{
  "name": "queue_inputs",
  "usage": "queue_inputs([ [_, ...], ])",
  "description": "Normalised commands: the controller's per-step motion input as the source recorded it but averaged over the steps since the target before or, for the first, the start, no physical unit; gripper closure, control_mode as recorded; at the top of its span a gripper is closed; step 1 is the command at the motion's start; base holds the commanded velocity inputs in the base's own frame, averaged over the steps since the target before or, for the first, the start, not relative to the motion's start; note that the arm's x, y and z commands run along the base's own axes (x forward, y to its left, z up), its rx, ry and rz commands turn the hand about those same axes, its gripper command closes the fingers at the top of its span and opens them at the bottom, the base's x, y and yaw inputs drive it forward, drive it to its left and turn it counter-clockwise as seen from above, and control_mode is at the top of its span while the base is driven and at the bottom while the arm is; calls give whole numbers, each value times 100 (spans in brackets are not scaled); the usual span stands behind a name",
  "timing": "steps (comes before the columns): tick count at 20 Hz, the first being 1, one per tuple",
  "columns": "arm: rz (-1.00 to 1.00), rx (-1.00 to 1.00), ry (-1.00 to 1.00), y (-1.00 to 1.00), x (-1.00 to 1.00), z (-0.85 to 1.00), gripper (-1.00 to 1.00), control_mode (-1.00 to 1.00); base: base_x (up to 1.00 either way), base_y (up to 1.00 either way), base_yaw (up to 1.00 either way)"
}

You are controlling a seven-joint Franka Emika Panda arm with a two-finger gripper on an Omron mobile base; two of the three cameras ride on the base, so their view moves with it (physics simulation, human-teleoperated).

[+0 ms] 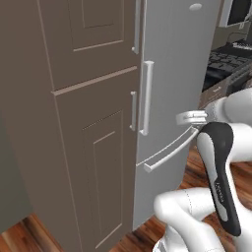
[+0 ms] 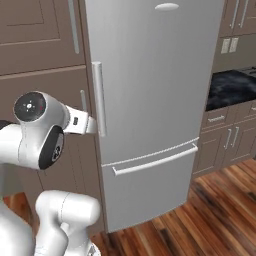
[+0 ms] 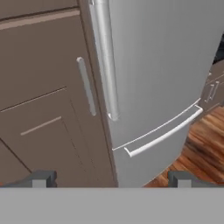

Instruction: Take the cake and cupcake from the fridge and place them on the empty tray on the dining counter.

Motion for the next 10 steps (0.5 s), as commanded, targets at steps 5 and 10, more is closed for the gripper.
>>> queue_inputs([
  [5, 22, 6, -4, -26, 36, -19, -100, -100, 0, 0, 0],
  [10, 13, 0, -26, 1, 33, -34, -100, -100, 0, 0, 0],
])
